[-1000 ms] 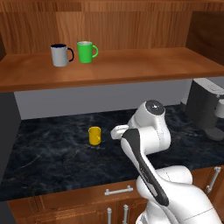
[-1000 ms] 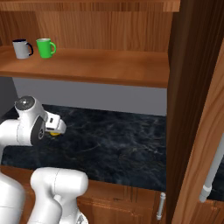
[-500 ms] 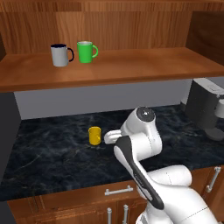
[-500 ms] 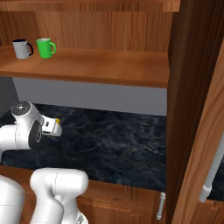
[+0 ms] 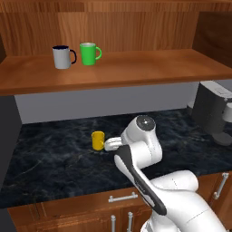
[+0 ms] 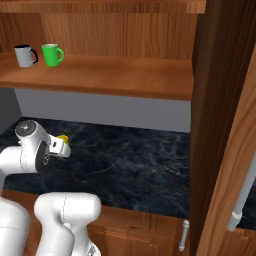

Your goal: Pick the mug on the counter and place it in the cabinet with the handle facing the right, like the mugs already inside.

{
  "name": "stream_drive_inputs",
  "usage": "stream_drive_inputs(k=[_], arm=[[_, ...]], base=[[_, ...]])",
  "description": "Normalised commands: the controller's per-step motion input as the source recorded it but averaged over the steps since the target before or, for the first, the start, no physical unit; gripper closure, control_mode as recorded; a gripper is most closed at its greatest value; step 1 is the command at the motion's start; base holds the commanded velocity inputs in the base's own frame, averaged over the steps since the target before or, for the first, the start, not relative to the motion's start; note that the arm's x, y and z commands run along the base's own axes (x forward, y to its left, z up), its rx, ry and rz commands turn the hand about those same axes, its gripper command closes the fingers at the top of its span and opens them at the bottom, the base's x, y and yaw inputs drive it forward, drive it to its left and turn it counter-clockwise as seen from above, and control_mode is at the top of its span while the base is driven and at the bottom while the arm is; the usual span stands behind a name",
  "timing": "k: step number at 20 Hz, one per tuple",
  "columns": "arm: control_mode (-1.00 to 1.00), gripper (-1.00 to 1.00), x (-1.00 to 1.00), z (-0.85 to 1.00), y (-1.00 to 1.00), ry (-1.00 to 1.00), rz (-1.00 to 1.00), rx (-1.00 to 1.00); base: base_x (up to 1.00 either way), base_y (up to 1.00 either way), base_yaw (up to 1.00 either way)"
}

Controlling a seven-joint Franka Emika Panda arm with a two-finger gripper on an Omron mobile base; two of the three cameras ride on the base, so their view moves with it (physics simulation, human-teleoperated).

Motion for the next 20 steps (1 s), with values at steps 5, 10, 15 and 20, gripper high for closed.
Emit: stream_drive_inputs(k=[5,10,15,20], arm=[[-1.00,-1.00,0.35,-0.11,0.06,0.00,0.00,0.04],[-1.00,-1.00,0.40,-0.07,0.05,0.00,0.00,0.07],[-1.00,-1.00,0.37,-0.10,0.07,0.00,0.00,0.03],[-1.00,-1.00,0.24,-0.15,0.17,0.00,0.00,0.00]], base=[[0.00,0.00,0.00],[0.00,0.00,0.00],[0.00,0.00,0.00],[0.00,0.00,0.00]])
